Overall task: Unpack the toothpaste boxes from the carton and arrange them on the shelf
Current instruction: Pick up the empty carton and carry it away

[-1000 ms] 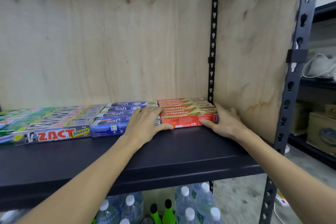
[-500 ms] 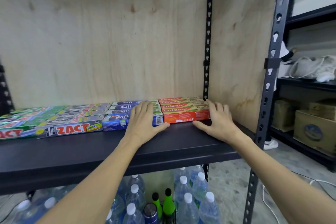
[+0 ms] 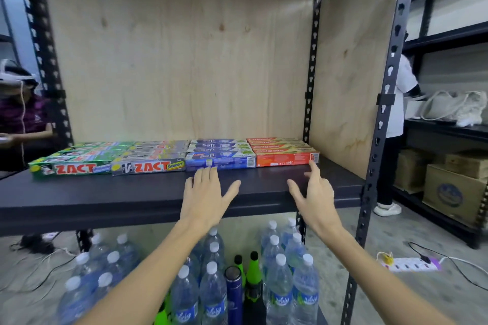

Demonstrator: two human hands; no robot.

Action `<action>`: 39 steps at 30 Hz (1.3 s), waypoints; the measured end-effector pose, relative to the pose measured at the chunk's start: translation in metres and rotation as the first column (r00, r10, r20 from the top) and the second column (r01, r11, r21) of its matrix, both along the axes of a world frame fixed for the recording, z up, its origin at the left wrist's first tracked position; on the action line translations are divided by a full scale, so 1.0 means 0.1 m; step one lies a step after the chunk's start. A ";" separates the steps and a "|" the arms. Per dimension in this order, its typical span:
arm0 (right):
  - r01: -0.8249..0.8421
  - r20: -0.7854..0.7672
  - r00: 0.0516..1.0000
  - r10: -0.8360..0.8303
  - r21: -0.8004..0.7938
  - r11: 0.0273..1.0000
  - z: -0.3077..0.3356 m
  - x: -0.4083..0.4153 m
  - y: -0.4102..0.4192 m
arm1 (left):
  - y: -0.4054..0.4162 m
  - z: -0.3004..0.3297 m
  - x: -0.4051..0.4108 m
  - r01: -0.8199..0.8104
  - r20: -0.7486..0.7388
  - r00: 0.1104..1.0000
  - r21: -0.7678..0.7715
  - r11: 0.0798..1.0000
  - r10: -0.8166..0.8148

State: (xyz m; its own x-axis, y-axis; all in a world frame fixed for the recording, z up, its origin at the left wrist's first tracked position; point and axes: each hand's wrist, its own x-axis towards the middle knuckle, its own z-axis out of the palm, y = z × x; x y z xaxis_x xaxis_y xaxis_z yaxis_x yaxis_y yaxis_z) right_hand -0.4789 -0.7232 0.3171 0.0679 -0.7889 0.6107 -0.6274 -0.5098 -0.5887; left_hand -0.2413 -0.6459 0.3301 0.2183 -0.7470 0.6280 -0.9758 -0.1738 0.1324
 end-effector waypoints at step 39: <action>-0.076 -0.072 0.971 0.227 0.810 0.581 -4.30 -0.17 1.75 | 3.19 -4.44 1.35 0.083 -0.882 0.321 0.388 0.918 0.344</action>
State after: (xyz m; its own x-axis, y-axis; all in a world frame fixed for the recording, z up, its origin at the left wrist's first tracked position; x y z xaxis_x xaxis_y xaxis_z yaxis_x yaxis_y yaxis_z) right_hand -0.4957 -0.5483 -0.1125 0.2635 -0.9204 -0.2888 -0.7034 0.0216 -0.7105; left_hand -0.1064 -0.3268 -0.1142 0.6008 -0.7346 -0.3152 -0.2029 -0.5215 0.8288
